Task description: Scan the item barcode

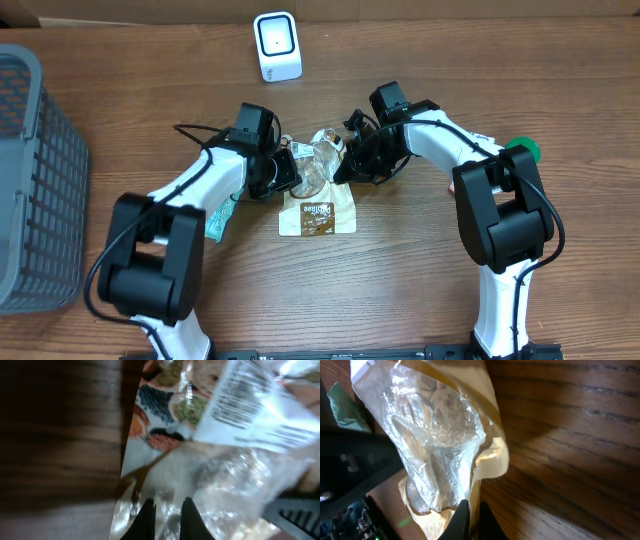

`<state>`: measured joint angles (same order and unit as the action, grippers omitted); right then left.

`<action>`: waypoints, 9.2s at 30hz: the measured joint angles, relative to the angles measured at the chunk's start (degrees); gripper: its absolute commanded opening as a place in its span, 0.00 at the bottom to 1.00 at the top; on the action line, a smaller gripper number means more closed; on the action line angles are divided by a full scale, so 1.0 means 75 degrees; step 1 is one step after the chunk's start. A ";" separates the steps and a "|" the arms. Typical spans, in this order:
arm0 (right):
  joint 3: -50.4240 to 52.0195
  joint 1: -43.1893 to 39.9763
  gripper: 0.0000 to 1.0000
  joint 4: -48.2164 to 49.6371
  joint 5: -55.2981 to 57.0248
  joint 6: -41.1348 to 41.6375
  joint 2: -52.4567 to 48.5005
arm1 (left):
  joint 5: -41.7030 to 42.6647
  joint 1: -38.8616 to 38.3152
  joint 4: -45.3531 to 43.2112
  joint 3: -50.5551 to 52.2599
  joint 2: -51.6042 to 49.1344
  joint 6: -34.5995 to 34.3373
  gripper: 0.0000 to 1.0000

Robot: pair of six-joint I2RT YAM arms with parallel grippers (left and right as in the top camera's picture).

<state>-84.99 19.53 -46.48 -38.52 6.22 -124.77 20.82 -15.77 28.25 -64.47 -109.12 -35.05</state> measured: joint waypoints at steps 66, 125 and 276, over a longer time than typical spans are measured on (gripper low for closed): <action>0.1638 -0.0090 0.04 0.1521 -0.1000 0.0259 0.0586 | 0.0778 0.2113 0.3672 -0.2640 0.0868 0.2407 0.04; -0.2212 0.0991 0.04 -0.1836 0.3453 -0.0571 0.3101 | -0.2212 0.3966 0.4229 -0.3497 0.1352 0.3564 1.00; 0.0560 -0.2299 0.60 -0.3316 0.7659 0.0548 0.3010 | -0.2215 0.3966 0.4208 -0.3497 0.1349 0.3564 1.00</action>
<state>-80.79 2.28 -71.35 18.92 10.33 -102.19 4.21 13.98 59.81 -90.70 -99.00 -8.32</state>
